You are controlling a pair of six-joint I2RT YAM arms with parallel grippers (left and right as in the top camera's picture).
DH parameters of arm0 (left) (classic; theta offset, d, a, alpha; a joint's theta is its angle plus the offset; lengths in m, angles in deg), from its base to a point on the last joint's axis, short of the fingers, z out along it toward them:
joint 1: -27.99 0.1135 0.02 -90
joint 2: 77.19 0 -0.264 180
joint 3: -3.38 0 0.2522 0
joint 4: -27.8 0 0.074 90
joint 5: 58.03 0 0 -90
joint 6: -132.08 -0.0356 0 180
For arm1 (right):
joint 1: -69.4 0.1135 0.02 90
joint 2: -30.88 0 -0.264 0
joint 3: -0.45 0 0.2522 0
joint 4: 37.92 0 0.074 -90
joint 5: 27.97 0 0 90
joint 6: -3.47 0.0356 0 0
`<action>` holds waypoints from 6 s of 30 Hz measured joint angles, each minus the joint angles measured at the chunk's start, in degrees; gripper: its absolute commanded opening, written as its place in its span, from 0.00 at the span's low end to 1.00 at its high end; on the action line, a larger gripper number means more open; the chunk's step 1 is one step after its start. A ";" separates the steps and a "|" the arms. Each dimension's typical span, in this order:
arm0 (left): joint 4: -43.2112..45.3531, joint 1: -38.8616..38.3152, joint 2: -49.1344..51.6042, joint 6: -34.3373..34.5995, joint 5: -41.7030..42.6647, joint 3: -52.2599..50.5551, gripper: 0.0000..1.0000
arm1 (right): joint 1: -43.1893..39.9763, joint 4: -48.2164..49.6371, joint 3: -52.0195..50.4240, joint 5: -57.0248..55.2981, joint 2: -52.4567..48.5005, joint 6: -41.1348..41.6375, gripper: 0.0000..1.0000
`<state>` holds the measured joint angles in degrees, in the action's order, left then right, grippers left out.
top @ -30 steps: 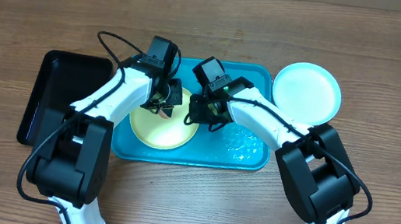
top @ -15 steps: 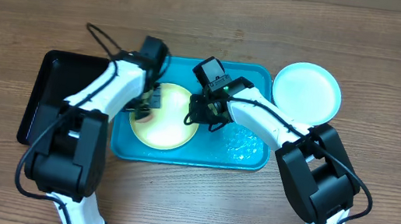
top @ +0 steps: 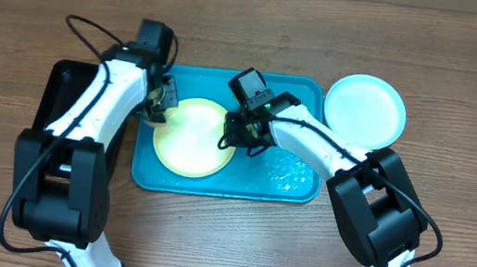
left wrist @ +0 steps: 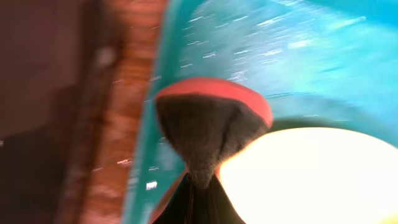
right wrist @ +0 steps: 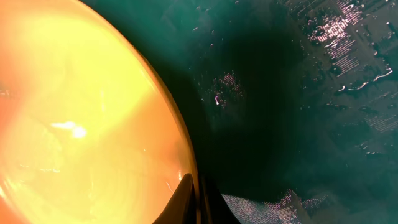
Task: Clean dirty plates on tray and stack at the side
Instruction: 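Scrub the yellow plate's green stain with the sponge in the left gripper, then lift the yellow plate with the right gripper onto the plate stack, then release the yellow plate and drop the sponge onto the black tray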
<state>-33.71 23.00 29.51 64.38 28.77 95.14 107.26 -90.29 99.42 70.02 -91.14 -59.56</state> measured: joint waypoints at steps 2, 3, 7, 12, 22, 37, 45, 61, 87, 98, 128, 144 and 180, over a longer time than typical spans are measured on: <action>1.18 0.04 -0.09 0.00 4.66 -0.02 0.04 | 0.00 0.02 0.00 -0.02 0.00 0.02 0.04; 1.68 -0.09 -0.09 0.00 6.38 -0.09 0.04 | 0.00 0.02 0.00 -0.02 0.00 0.02 0.04; 3.89 -1.20 -0.09 0.00 11.93 -1.36 0.04 | 0.00 0.24 0.00 -0.07 0.00 0.00 0.04; 6.69 -3.85 -0.09 0.00 13.73 -5.57 0.04 | 0.00 0.26 0.00 -0.13 0.00 0.00 0.04; 9.16 -4.90 -0.09 0.00 2.89 -10.75 0.04 | 0.00 0.17 0.00 -0.28 0.00 -0.02 0.04; 2.89 -0.57 -7.69 1.75 -10.97 -7.85 0.04 | 0.04 -0.52 0.33 -0.52 0.00 -0.13 0.04; 2.80 6.95 -24.50 2.84 -10.29 -5.35 0.04 | 0.63 -10.36 6.03 -5.16 0.00 -6.71 0.04; 0.17 25.51 -21.11 3.26 0.42 -5.70 0.04 | 13.90 -41.68 38.73 -57.09 1.49 -20.55 0.04; 0.15 25.44 -21.05 3.28 7.06 -5.70 0.04 | 13.99 -44.26 40.70 -66.45 2.08 -34.75 0.04; 0.28 25.44 -21.05 3.28 7.32 -5.75 0.04 | -29.18 -45.27 39.58 -9.88 1.38 -31.65 0.04; 2.84 25.44 -19.65 3.26 6.40 -6.16 0.04 | -45.88 -29.90 14.08 6.82 1.49 -29.53 1.00; 7.54 26.12 -4.61 1.18 4.02 -8.66 0.80 | -39.12 -34.51 14.71 13.62 27.78 -29.75 1.00; -18.95 21.40 -43.36 -15.65 28.94 3.89 1.00 | -32.48 -45.88 -0.26 8.63 90.42 -29.79 1.00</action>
<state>-52.66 44.40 -13.85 48.73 57.71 99.03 74.78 -136.17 99.16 78.65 -0.72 -89.36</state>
